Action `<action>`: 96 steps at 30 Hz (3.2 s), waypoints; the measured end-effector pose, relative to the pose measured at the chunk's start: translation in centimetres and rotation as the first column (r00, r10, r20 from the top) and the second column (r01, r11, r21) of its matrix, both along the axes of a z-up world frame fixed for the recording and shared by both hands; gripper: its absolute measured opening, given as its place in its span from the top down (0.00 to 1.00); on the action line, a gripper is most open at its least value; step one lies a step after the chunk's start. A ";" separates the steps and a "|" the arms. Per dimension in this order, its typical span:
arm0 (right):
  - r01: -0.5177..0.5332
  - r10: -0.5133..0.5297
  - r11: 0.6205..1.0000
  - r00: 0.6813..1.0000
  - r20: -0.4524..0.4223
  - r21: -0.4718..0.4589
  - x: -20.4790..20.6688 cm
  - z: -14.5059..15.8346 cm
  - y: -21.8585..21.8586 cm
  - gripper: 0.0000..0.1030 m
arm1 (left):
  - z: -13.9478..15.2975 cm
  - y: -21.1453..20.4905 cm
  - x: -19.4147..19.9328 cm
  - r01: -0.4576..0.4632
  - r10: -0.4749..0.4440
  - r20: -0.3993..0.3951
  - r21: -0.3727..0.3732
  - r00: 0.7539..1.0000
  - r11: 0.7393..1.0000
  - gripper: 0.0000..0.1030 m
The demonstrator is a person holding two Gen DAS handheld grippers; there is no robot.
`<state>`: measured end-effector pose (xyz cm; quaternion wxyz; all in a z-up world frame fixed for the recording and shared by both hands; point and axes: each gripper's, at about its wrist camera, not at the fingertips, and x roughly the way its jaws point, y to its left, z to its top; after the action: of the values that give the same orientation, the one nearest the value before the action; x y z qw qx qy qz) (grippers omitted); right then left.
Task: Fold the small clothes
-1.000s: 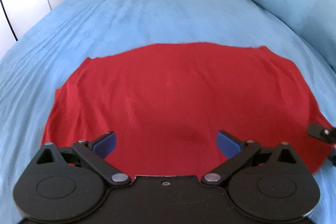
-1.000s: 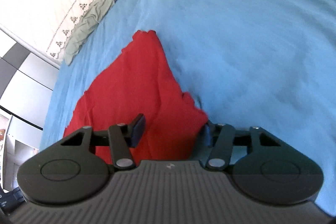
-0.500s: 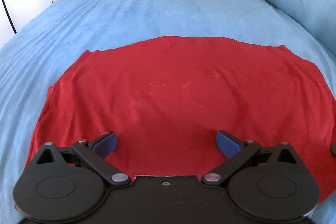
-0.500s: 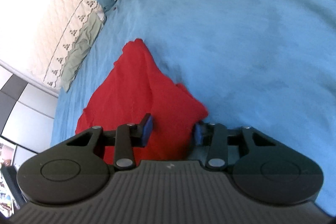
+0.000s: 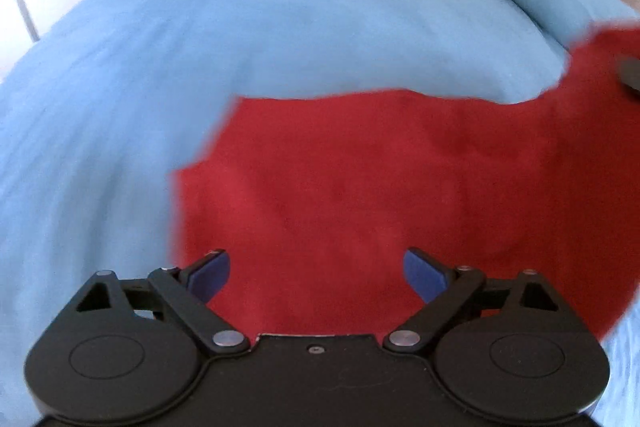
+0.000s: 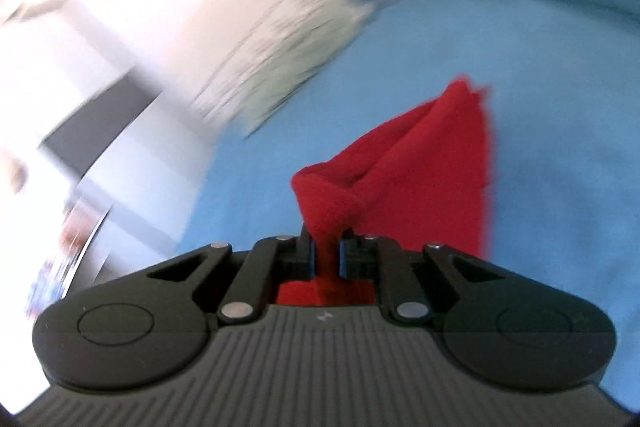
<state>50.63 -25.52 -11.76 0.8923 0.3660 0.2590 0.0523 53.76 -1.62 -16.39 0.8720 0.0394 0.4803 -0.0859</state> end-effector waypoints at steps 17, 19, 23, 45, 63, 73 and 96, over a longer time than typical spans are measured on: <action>-0.628 0.559 0.665 0.777 -0.289 -0.404 3.4 -8.1 21.5 0.61 | -2.5 18.9 -7.1 -0.216 0.217 -0.047 0.033 0.975 0.976 0.05; -0.654 0.592 0.624 0.753 -0.287 -0.428 2.2 -7.8 21.9 0.35 | -1.6 18.9 -7.1 -0.218 0.219 -0.042 0.008 0.975 0.976 0.05; -0.606 0.577 0.617 0.782 -0.236 -0.502 -1.3 -5.8 21.1 0.21 | 0.7 18.3 -6.1 -0.180 0.180 -0.016 -0.040 0.984 0.983 0.05; -0.260 0.036 0.826 0.910 -0.413 -0.500 -5.7 -11.8 3.9 0.17 | -5.7 12.7 -5.4 -0.056 0.055 -0.111 -0.001 0.992 0.998 0.01; -0.355 0.253 0.914 0.879 -0.404 -0.199 2.2 -4.9 1.3 0.00 | -1.1 12.5 5.4 -0.061 -0.006 -0.195 -0.337 0.981 0.939 0.05; -0.379 0.296 0.921 0.832 -0.470 -0.090 7.8 -10.9 2.2 0.06 | -5.4 10.1 7.0 -0.017 -0.077 -0.252 -0.352 0.965 0.936 0.24; -0.426 0.363 0.894 0.869 -0.337 -0.138 0.6 -1.0 5.8 0.61 | 6.2 10.2 -2.7 0.090 -0.112 -0.053 -0.310 0.992 0.946 0.82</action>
<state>51.19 -19.73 -12.78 0.8454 0.2135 0.4659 0.1504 51.08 8.56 -10.16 0.8445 -0.0752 0.4888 -0.2056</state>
